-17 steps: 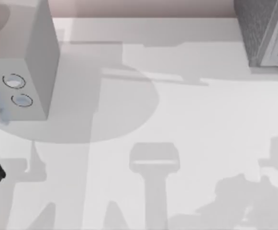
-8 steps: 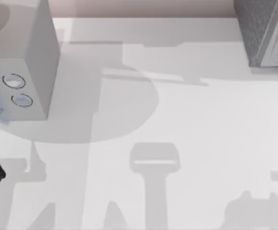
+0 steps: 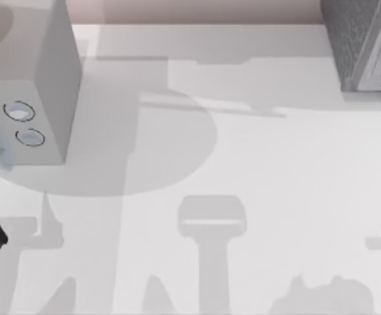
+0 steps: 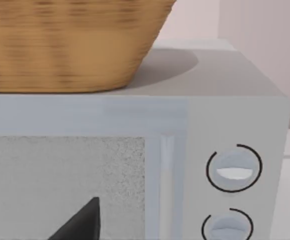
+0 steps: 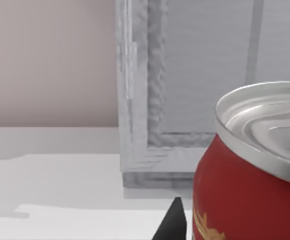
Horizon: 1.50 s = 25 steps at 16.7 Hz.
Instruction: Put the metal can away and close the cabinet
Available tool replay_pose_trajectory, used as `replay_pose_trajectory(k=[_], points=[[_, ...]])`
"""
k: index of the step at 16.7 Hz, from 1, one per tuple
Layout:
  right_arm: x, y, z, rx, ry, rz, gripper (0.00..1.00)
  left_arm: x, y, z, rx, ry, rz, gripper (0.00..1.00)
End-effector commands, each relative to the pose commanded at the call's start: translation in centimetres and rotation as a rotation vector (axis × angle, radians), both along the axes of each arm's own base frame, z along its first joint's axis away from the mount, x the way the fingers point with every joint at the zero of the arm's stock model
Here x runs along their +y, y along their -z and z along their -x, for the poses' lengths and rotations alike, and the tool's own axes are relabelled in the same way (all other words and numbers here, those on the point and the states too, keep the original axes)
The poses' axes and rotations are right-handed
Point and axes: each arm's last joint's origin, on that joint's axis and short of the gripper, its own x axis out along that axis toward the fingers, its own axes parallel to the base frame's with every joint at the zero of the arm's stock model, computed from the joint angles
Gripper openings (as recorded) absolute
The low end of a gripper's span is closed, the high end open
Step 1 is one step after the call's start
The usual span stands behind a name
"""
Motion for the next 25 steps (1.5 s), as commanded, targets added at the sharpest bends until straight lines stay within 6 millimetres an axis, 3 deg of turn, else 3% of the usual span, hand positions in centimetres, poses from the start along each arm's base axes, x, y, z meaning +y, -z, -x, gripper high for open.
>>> replay_pose_trajectory(k=[5,7,16,25], points=[[0.0,-0.2,0.0,0.001,0.000,-0.002,0.00,0.0,0.0,0.0,0.000,0.000,0.000,1.00],[0.1,-1.4,0.1,-0.003,0.000,-0.005,0.00,0.0,0.0,0.0,0.000,0.000,0.000,1.00],[0.5,-11.6,-0.6,-0.010,0.001,-0.006,0.00,0.0,0.0,0.0,0.000,0.000,0.000,1.00],[1.1,-21.0,-3.2,-0.023,0.012,-0.005,0.00,0.0,0.0,0.0,0.000,0.000,0.000,1.00]])
